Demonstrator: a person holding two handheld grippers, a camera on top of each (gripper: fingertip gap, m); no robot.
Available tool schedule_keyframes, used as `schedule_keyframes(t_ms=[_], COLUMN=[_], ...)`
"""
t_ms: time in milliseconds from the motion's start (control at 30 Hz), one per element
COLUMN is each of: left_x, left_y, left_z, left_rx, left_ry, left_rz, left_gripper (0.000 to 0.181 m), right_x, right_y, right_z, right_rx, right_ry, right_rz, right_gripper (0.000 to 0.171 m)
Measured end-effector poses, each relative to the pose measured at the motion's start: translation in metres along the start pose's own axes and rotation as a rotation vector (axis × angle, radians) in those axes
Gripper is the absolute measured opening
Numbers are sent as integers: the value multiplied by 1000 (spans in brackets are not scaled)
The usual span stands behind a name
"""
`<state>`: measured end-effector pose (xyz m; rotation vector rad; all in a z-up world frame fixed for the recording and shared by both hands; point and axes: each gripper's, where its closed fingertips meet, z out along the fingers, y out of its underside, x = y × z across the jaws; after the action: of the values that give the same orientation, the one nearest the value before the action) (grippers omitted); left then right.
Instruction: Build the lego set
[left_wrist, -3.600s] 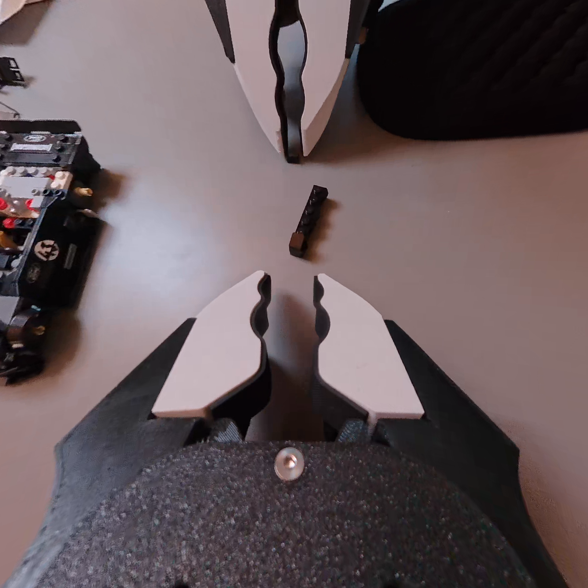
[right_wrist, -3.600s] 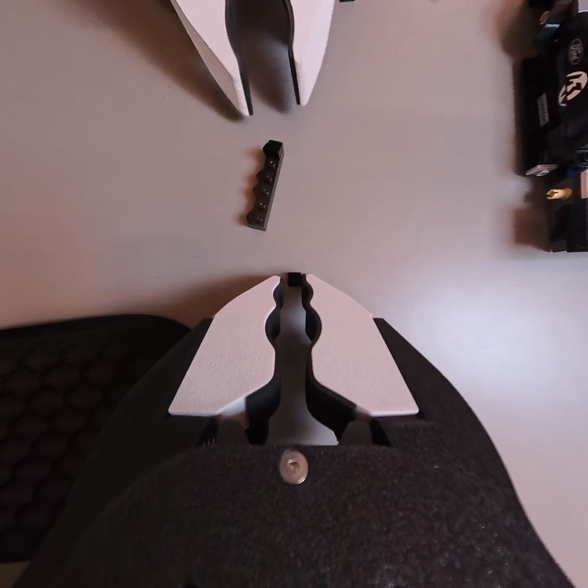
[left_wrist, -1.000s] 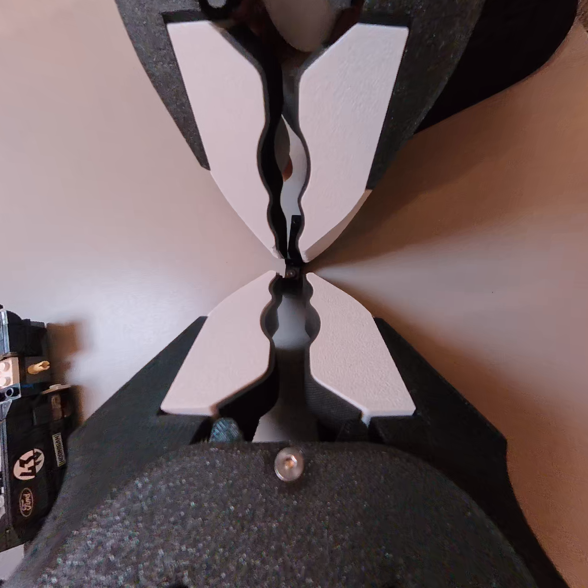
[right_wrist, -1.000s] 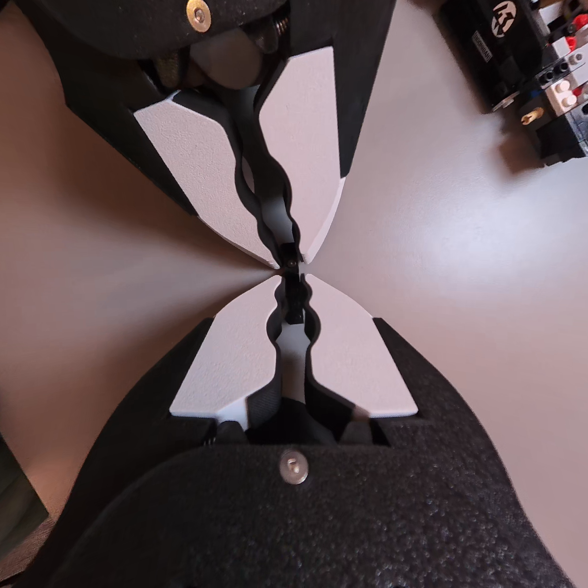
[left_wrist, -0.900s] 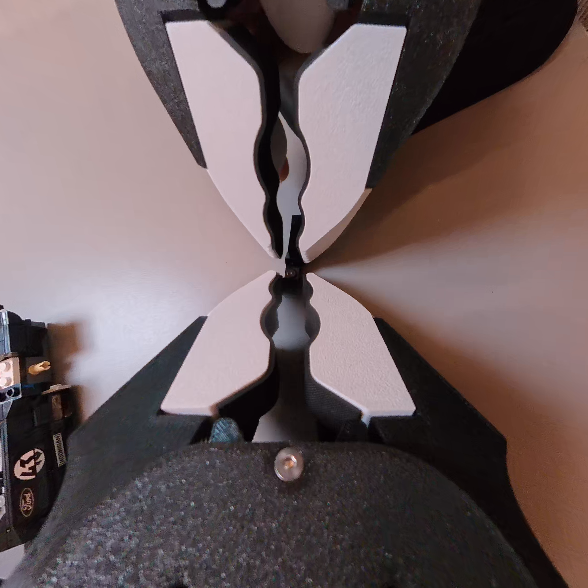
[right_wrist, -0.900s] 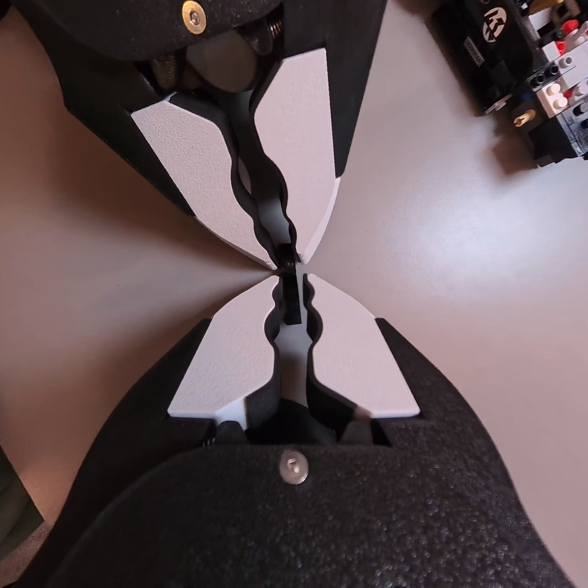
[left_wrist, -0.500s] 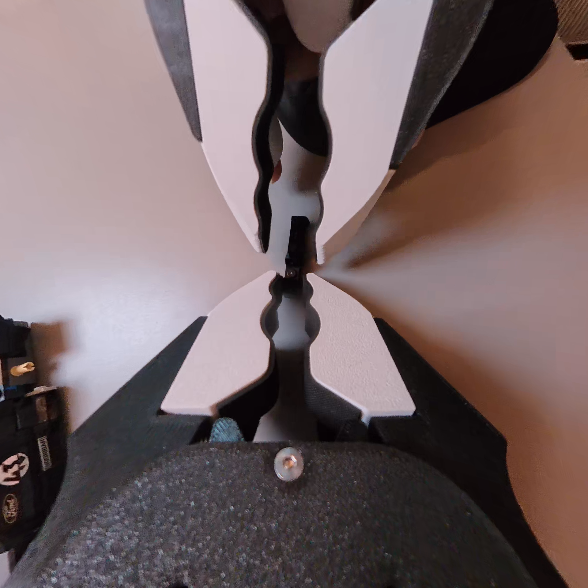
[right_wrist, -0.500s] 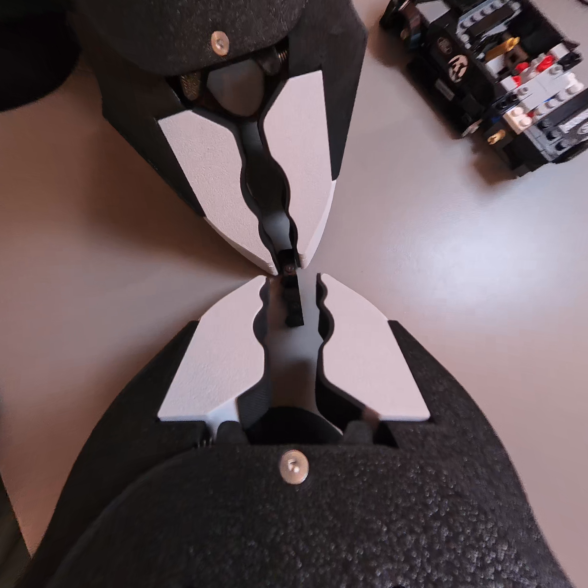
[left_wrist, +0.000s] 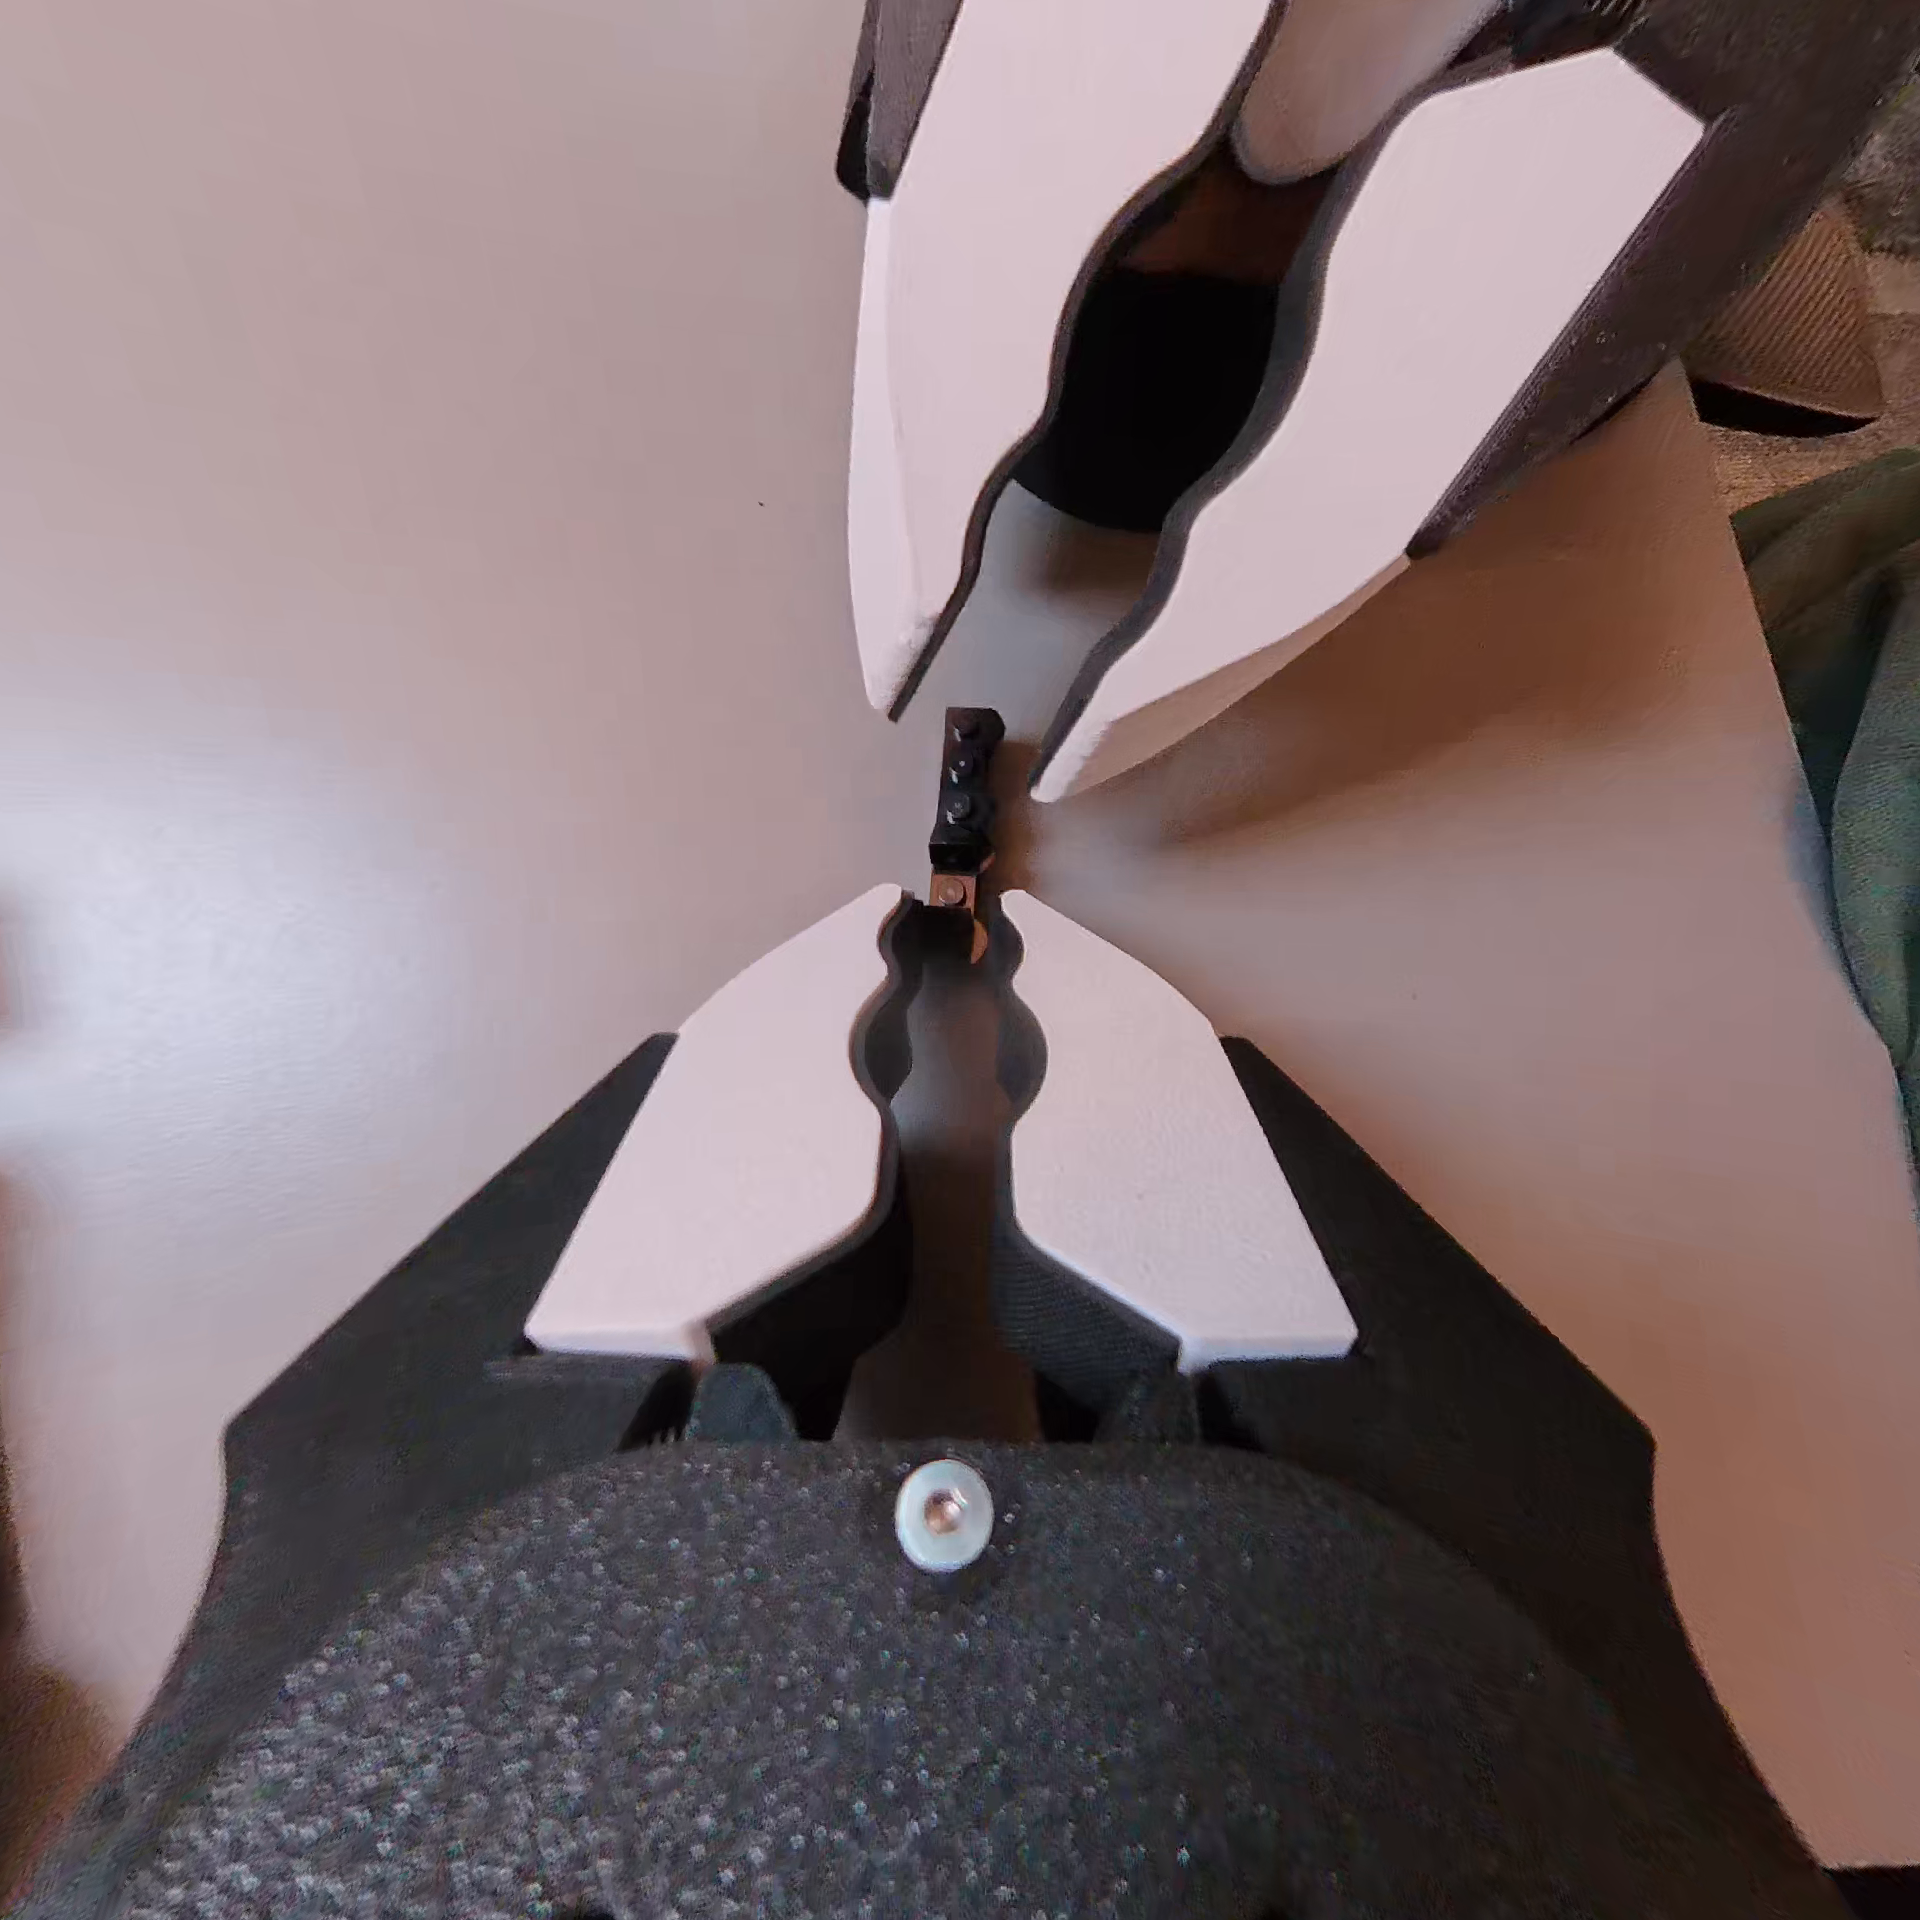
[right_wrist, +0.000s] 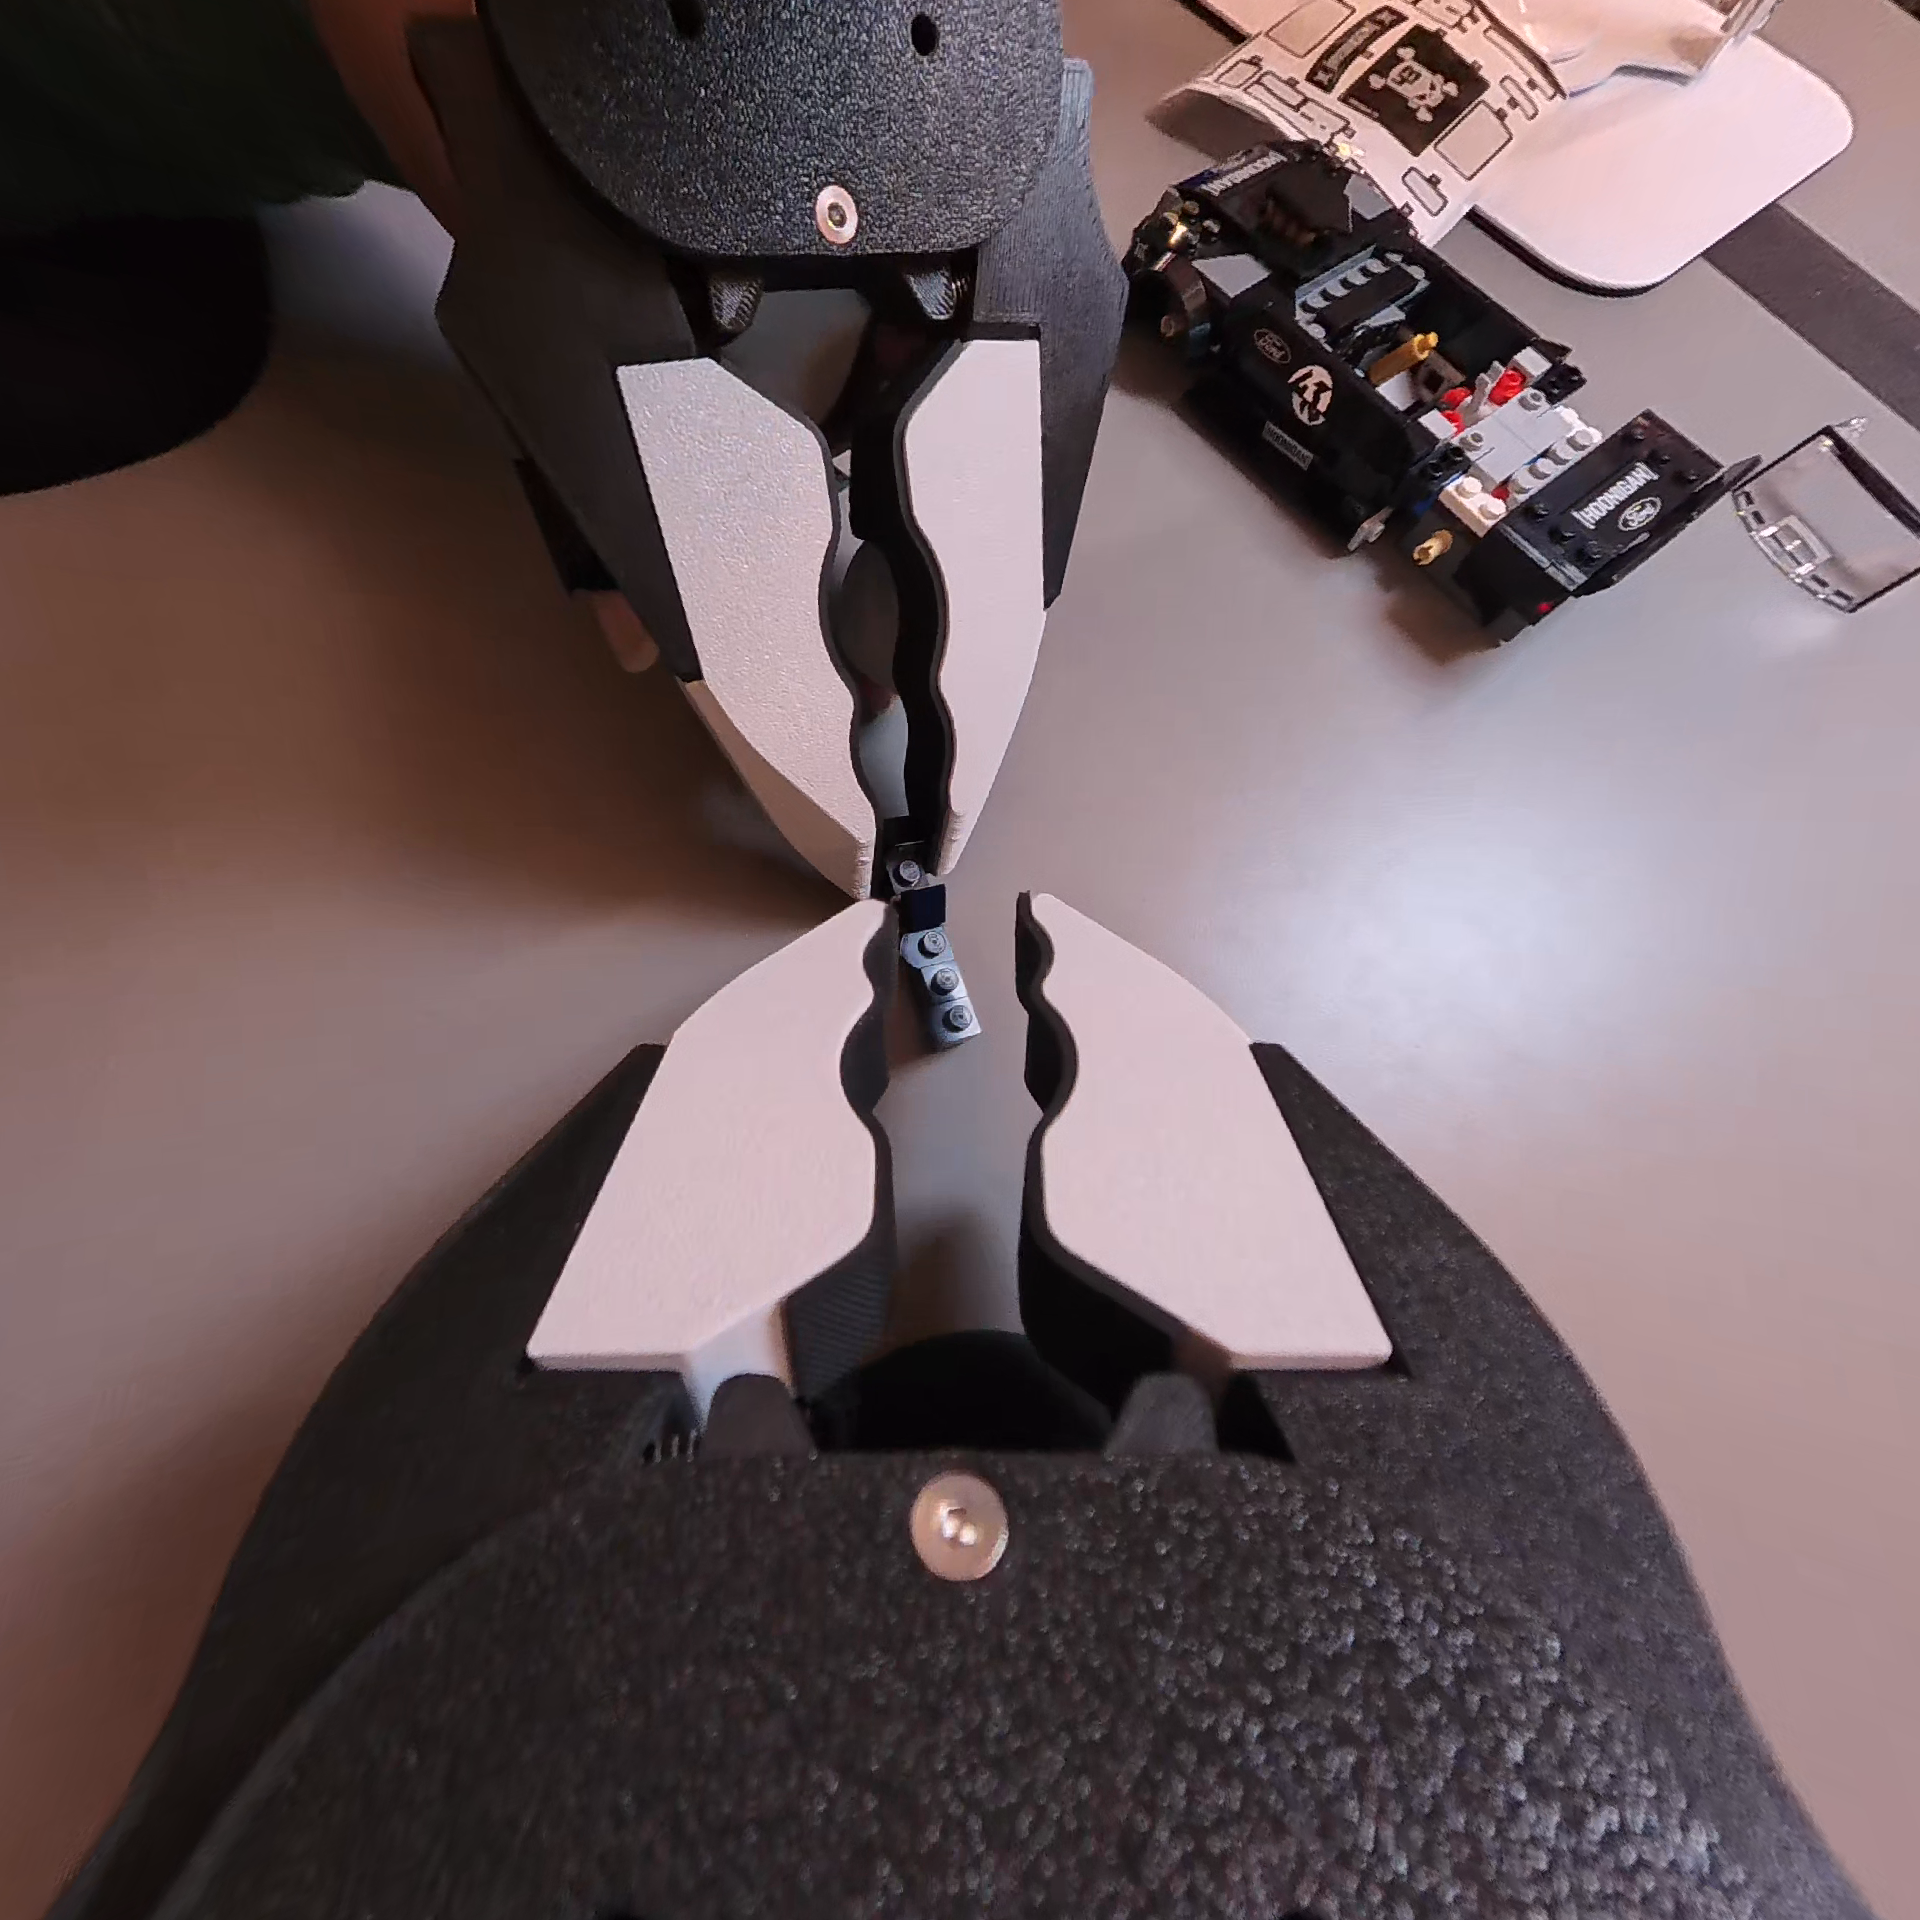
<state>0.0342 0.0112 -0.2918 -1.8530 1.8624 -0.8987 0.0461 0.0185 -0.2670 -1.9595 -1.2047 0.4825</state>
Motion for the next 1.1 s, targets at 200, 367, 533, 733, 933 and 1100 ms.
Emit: schedule_keyframes(t_ms=[200,367,533,733,933,1100], left_x=[1,2,2,2,4,3], left_y=[1,2,1,1,1,0], left_z=[0,0,-1,-1,-1,-2], left_rx=[-8,-15,-7,0,5,10], left_ry=[12,24,36,48,67,77], left_rz=[-20,-37,-54,-70,-89,-125], left_gripper=[12,12,12,12,12,12], right_x=[-2,-3,-7,-9,-9,-8], right_y=[-1,-1,-4,-2,9,9], right_z=[1,2,3,6,18,22], right_rx=[-3,-4,8,-41,-152,-181], right_ry=[-22,-29,-9,88,176,238], right_rz=[26,22,-57,-235,-362,-456], right_gripper=[21,20,21,24,24,21])
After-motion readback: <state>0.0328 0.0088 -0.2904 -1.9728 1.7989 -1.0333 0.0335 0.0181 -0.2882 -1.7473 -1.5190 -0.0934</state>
